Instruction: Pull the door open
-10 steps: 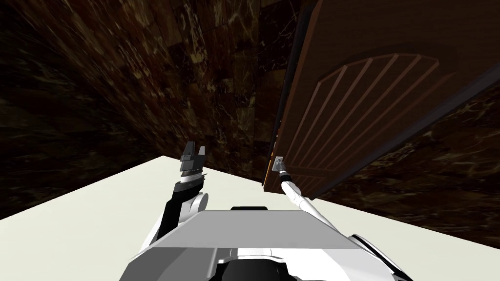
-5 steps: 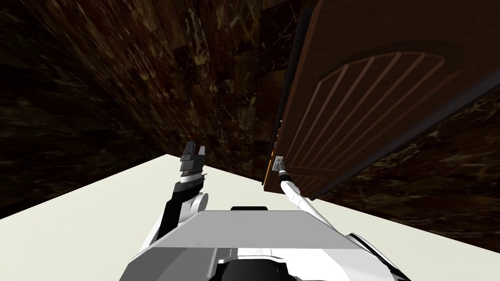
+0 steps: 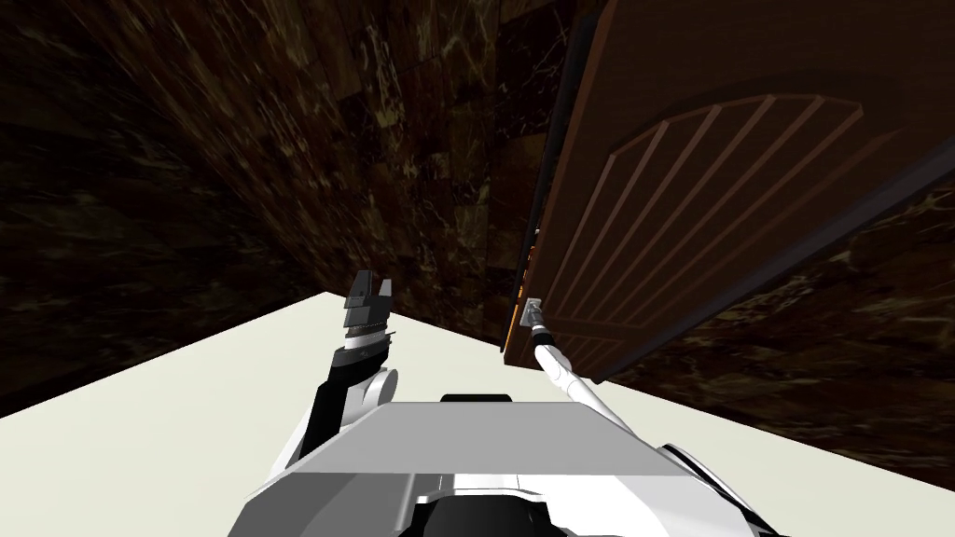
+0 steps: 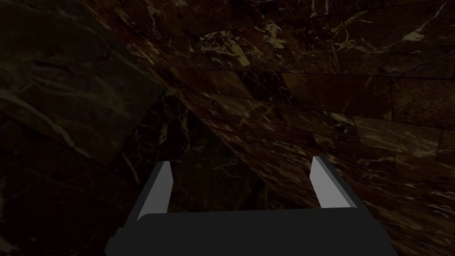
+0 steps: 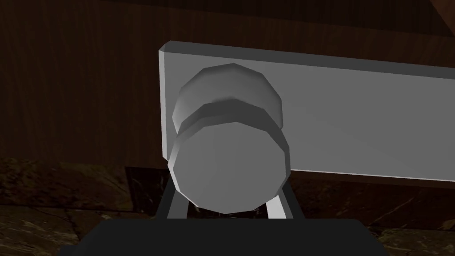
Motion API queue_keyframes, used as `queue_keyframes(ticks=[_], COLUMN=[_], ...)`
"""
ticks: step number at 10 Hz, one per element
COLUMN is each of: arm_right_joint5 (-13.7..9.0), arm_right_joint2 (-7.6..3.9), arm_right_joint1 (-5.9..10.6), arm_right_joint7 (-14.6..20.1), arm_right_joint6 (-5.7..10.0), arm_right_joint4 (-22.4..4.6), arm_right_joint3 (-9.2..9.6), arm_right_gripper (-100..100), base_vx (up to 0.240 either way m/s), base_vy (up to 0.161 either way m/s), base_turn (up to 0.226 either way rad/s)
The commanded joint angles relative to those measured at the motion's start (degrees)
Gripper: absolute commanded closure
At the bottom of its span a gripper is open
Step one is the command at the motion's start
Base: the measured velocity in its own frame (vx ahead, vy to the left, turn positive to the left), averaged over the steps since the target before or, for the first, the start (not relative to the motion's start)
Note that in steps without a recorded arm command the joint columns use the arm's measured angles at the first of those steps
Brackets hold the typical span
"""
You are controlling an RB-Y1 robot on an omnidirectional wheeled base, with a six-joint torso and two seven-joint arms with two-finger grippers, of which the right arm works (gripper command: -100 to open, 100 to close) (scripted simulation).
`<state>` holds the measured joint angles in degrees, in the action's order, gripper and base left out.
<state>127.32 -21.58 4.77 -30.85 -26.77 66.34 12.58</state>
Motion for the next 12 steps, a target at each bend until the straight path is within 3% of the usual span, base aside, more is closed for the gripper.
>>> queue_keyframes(ticks=[1,10,11,12], arm_right_joint5=[0.04,0.21,1.71,2.94], arm_right_joint2=[0.09,2.2,1.72,1.33], arm_right_joint1=[0.25,1.2,0.19,-0.18], arm_right_joint7=[-1.77,-15.83,-15.93,-16.82], arm_right_joint6=[-0.17,0.15,0.7,0.65], arm_right_joint4=[0.2,-0.74,-0.26,-0.12], arm_right_joint3=[-0.25,-1.83,-1.83,-1.97], arm_right_gripper=[100,100,-100,-100], base_vx=[-0.024,-0.036,-0.004,0.004], base_vy=[-0.013,-0.017,0.015,0.048], base_turn=[0.021,0.042,-0.033,-0.097])
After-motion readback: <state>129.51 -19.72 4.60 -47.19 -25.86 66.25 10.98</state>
